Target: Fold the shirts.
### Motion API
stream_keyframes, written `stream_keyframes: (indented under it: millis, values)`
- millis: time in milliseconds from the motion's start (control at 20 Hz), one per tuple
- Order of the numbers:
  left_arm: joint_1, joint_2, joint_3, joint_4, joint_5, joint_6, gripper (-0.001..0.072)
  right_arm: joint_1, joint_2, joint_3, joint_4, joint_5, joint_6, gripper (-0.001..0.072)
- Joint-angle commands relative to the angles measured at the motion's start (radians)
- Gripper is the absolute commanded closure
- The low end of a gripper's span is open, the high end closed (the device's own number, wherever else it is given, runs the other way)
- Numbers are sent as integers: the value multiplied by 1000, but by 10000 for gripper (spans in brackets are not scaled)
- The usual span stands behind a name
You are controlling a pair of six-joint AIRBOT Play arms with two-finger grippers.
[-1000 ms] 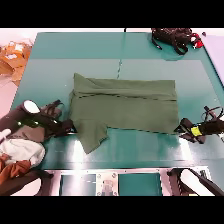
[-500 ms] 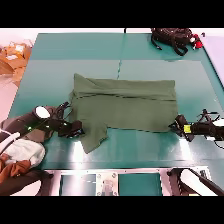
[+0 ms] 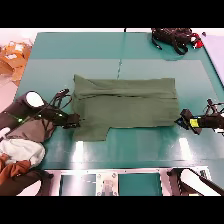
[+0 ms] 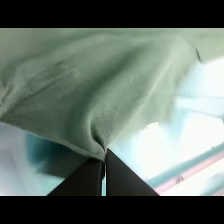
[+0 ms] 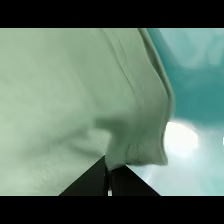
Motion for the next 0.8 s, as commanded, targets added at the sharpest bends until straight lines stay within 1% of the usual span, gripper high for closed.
stream_keyframes:
  millis: [0,100,200,350,450,550,750]
  values:
    - [1,84,31,19,-114,-18,686,-5,0,50,-102,129,33,696]
    - [0,110,38,19,-118,-21,686,-5,10,50,-113,169,32,696]
    - [1,109,86,20,-110,-21,686,-1,32,76,-109,169,32,696]
    - [1,66,203,55,-56,-21,686,29,34,173,-60,153,32,696]
    - [1,-14,296,60,-57,-9,686,76,14,246,-22,110,32,696]
    - [1,-121,407,65,-56,-5,686,120,-42,334,-17,79,33,696]
    - [2,-347,668,78,-30,-6,686,160,-257,534,6,59,40,696]
